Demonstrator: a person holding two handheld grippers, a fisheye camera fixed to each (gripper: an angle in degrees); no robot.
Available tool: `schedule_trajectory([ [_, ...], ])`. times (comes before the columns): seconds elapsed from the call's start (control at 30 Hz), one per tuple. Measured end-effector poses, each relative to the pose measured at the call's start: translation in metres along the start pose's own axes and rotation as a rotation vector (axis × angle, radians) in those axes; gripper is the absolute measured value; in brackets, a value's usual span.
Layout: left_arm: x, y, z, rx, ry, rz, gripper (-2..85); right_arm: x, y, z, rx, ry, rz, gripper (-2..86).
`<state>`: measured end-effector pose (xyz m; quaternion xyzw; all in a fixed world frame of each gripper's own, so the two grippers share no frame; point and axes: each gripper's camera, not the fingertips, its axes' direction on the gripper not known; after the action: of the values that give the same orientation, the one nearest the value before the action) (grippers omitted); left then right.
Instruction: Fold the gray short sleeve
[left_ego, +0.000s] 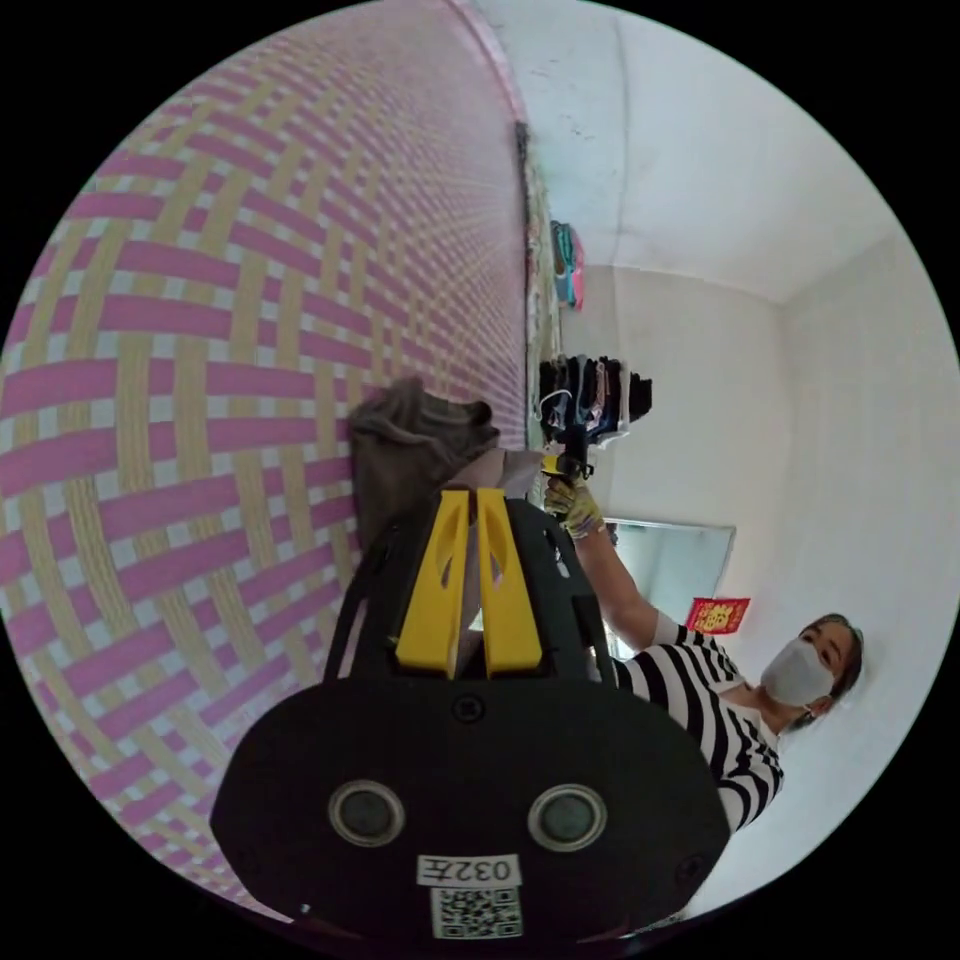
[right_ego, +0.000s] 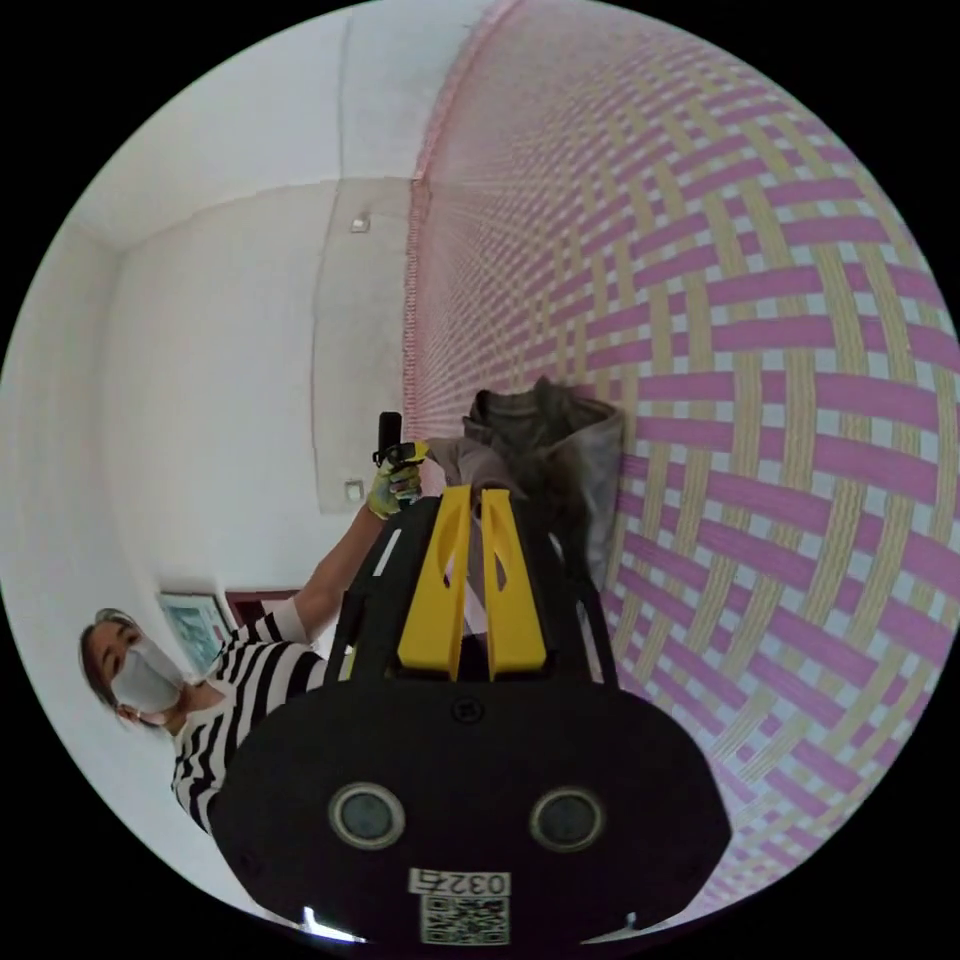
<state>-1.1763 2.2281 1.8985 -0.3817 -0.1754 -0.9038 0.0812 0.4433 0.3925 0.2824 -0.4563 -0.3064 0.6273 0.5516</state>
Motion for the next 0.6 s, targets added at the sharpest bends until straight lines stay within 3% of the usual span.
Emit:
schedule_trajectory([
  [0.4, 0.027, -0.065, -0.032, -0.068, 0.214, 0.003, -1.0, 0.028, -0.04, -0.038, -0.05, -0.235, 0.078, -0.7],
  [0.5, 0.033, -0.081, -0.034, -0.071, 0.38, 0.033, -1.0, 0.023, -0.047, -0.043, -0.068, -0.356, 0.026, -0.6],
  [0.6, 0.036, -0.092, -0.039, -0.051, 0.354, 0.031, -1.0, 0.019, -0.052, -0.048, -0.062, -0.357, 0.019, -0.5],
])
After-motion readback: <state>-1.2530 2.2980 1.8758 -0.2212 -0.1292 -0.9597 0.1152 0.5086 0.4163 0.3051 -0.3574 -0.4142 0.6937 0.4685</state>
